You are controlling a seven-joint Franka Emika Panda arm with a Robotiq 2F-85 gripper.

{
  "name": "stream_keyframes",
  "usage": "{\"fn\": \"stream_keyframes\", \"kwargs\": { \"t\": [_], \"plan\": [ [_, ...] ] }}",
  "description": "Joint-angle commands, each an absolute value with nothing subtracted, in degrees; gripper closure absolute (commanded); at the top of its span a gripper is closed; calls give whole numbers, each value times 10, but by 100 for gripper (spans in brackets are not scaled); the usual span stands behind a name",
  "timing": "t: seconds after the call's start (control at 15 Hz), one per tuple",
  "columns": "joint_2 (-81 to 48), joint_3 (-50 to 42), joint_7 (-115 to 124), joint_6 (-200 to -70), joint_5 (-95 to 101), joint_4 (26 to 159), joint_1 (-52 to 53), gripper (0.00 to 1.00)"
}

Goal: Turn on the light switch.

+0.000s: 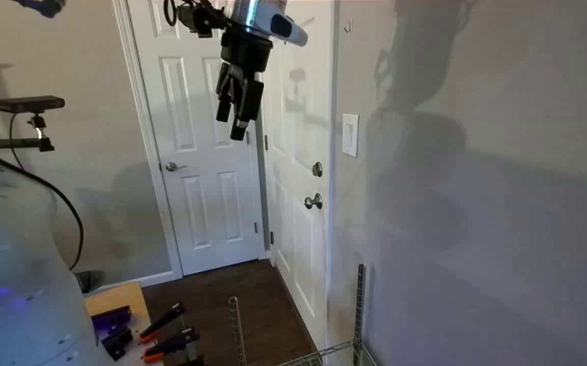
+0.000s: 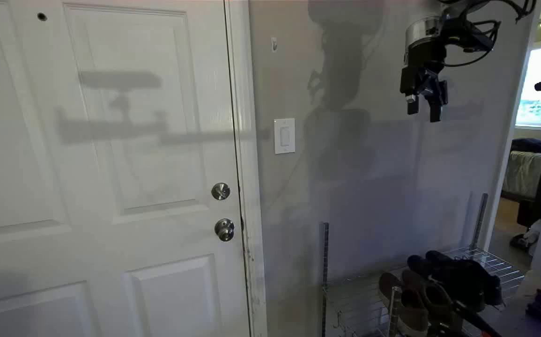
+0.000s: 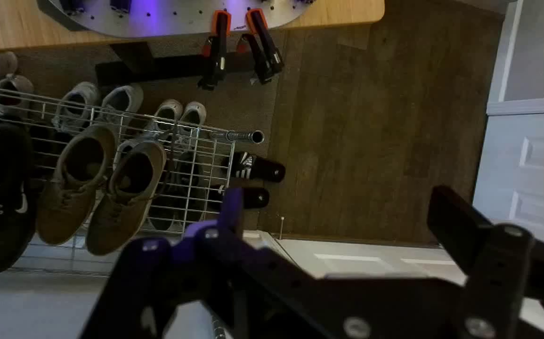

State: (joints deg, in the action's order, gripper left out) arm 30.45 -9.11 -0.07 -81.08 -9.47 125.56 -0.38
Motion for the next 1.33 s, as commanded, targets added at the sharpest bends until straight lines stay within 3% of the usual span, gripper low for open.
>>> {"fn": "stream_keyframes", "kwargs": {
  "t": [0.0, 0.93, 1.27],
  "plan": [
    [302, -77, -8, -808, -100, 1254, -23, 0],
    [294, -70, -12, -810, -96, 1258, -20, 0],
    [256, -49, -32, -876, -64, 1285, -15, 0]
  ]
}}
